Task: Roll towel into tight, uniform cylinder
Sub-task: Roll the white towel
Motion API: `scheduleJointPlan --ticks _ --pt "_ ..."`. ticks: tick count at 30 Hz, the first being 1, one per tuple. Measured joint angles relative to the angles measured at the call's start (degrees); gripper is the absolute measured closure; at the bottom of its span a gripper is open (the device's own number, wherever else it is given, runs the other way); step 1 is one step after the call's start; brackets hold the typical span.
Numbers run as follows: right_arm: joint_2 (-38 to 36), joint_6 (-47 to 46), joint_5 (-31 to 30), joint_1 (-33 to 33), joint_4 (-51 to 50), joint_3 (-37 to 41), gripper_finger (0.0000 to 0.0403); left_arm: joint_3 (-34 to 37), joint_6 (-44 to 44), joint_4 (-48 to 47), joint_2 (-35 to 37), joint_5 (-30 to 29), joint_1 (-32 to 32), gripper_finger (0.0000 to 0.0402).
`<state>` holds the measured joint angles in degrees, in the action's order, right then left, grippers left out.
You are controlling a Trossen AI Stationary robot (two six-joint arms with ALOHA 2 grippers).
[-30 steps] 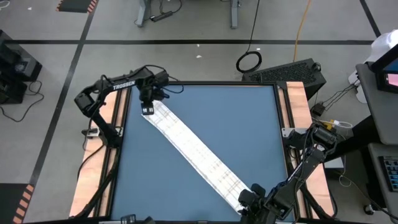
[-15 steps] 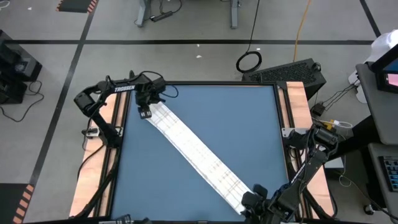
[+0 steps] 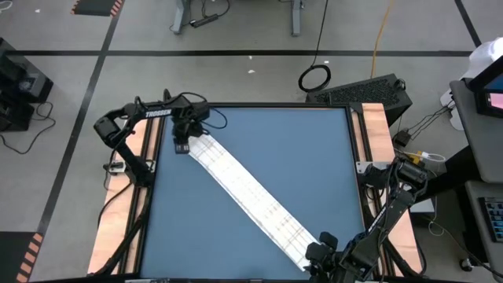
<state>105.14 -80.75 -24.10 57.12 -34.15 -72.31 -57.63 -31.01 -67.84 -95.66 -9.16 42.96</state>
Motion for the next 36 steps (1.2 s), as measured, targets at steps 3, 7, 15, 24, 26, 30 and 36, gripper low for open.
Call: scheduleJointPlan --ticks 3,7,15,24,26,30,36 --pt "0.0 0.0 -0.1 0.0 0.0 0.0 0.0257 -0.6 0.6 -4.1 0.0 1.2 0.0 0.0386" --pt "0.0 0.7 -1.5 0.0 0.0 0.0 0.0257 -0.8 1.6 -7.5 1.5 1.7 0.0 0.0395" --pt "0.0 0.6 -1.7 0.0 -0.4 0.0 0.0257 -0.9 7.5 -1.8 4.0 1.9 2.4 0.0378" --pt "0.0 0.5 -1.8 0.8 -0.4 0.0 0.0257 -0.9 7.8 3.7 4.0 5.1 7.1 0.0293" --pt "0.0 0.0 -2.0 1.1 -0.5 0.0 0.0257 -0.9 7.8 4.2 4.0 5.2 7.9 0.0266" --pt "0.0 -0.3 -3.1 1.3 -0.5 0.0 0.0257 -0.9 7.4 5.0 4.0 6.7 9.2 0.0232" --pt "0.0 -0.8 -3.1 1.3 -0.5 0.0 0.0257 1.3 5.4 7.5 3.6 8.2 9.7 0.0238"
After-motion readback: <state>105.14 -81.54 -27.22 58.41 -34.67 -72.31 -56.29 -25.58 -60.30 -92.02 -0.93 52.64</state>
